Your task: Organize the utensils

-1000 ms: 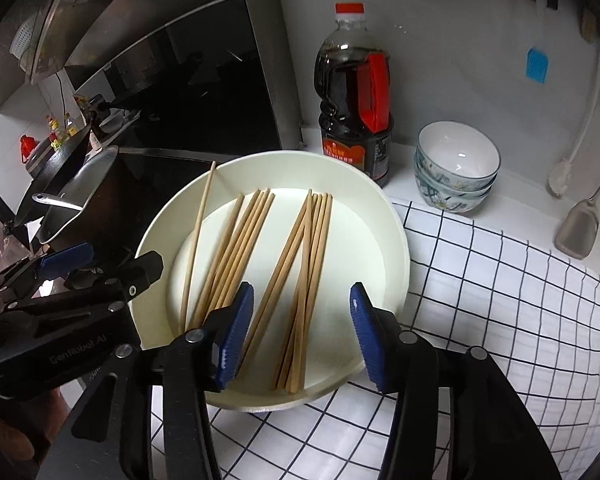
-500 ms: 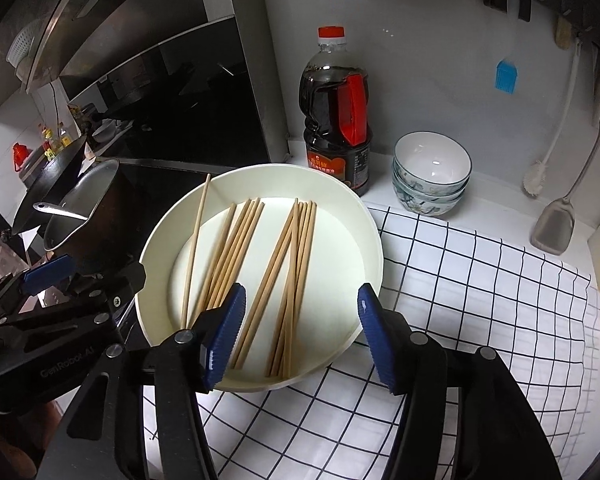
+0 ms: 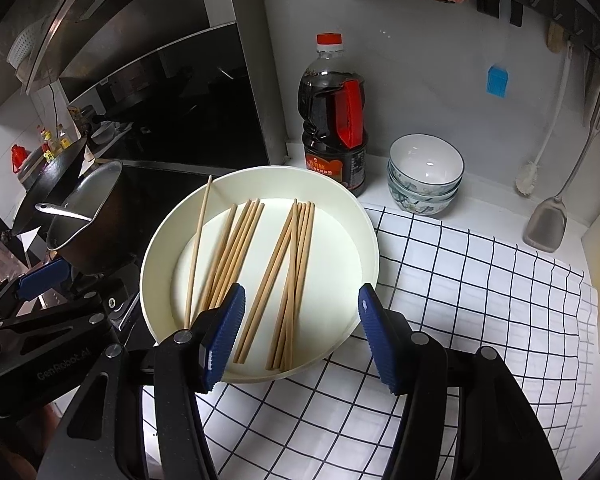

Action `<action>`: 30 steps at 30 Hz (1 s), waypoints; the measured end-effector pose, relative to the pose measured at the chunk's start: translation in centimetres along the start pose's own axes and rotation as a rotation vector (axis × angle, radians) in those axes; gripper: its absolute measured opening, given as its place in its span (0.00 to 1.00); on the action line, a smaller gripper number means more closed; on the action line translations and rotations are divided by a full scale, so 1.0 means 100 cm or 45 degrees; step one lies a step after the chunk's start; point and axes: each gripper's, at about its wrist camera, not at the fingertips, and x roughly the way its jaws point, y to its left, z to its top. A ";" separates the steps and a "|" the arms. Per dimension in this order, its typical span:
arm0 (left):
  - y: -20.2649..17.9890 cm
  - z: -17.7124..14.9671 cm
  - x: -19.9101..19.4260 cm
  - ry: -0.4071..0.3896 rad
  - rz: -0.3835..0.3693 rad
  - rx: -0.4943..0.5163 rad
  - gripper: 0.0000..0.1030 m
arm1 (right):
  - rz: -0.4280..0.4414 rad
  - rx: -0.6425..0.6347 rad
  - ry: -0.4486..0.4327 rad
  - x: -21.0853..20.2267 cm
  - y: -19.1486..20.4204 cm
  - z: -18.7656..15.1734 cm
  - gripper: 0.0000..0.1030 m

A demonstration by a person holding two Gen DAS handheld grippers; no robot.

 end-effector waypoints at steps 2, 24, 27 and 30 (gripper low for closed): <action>0.000 0.000 0.000 0.000 0.005 0.000 0.89 | -0.005 0.000 -0.001 -0.001 0.000 0.000 0.56; 0.001 0.001 0.002 0.025 0.027 -0.006 0.91 | -0.036 0.001 0.001 -0.002 0.001 0.001 0.59; 0.000 0.000 0.003 0.030 0.027 -0.004 0.91 | -0.039 0.001 0.004 -0.002 0.001 0.001 0.59; 0.000 0.000 0.004 0.031 0.030 -0.001 0.91 | -0.040 0.002 0.006 -0.002 0.001 0.002 0.59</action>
